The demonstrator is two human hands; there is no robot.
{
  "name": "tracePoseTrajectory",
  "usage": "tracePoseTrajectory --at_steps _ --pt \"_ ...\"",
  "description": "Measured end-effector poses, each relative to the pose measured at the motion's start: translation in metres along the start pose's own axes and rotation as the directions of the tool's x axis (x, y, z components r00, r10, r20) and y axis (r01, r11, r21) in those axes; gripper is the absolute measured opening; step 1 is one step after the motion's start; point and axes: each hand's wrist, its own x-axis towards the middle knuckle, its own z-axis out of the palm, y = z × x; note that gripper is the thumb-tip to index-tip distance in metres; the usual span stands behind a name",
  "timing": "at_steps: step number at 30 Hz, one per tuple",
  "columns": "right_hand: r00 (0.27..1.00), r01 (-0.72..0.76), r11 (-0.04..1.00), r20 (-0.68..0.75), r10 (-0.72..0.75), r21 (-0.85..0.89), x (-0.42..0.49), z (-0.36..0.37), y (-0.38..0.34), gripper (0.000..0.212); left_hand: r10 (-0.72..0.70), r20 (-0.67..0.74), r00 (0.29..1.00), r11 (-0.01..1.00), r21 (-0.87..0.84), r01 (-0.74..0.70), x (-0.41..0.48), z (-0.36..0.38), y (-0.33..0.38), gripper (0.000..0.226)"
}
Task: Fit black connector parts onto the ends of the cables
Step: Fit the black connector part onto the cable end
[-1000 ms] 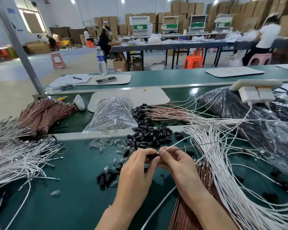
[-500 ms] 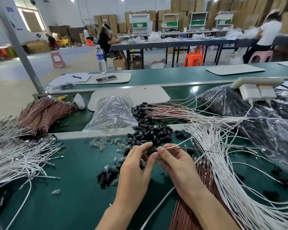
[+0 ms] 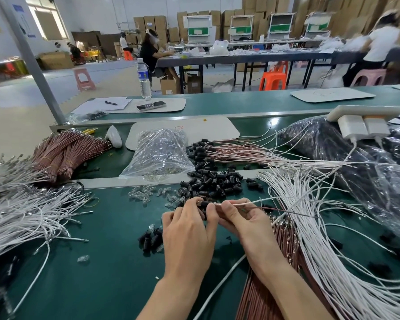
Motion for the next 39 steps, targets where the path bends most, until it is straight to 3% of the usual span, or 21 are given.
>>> tracePoseTrajectory --at_steps 13,29,32,34,36,39 --pt "0.999 -0.019 1.0 0.032 0.02 -0.025 0.0 -0.001 0.002 0.025 -0.008 0.159 0.987 1.0 -0.009 0.01 0.002 -0.001 -0.001 0.053" --pt "0.998 0.003 1.0 0.059 -0.002 -0.017 0.0 -0.002 -0.001 0.033 0.003 0.1 0.995 0.996 -0.089 0.006 0.003 0.0 0.001 0.043" --pt "1.0 0.023 1.0 0.021 -0.023 0.006 0.001 -0.002 -0.003 0.031 -0.024 0.067 0.997 0.983 -0.18 0.036 0.002 -0.002 0.0 0.037" --pt "0.998 0.034 0.997 -0.056 -0.029 0.075 0.004 -0.004 -0.006 0.027 -0.13 0.063 0.989 0.907 -0.395 0.145 0.004 -0.005 -0.002 0.029" --pt "0.992 0.051 0.987 -0.12 -0.033 0.149 0.005 -0.009 -0.01 0.026 -0.255 0.12 0.96 0.727 -0.631 0.272 0.009 -0.011 -0.006 0.023" --pt "0.988 0.073 0.979 -0.145 -0.046 0.191 0.006 -0.014 -0.014 0.028 -0.377 0.14 0.916 0.525 -0.782 0.335 0.022 -0.026 -0.019 0.013"
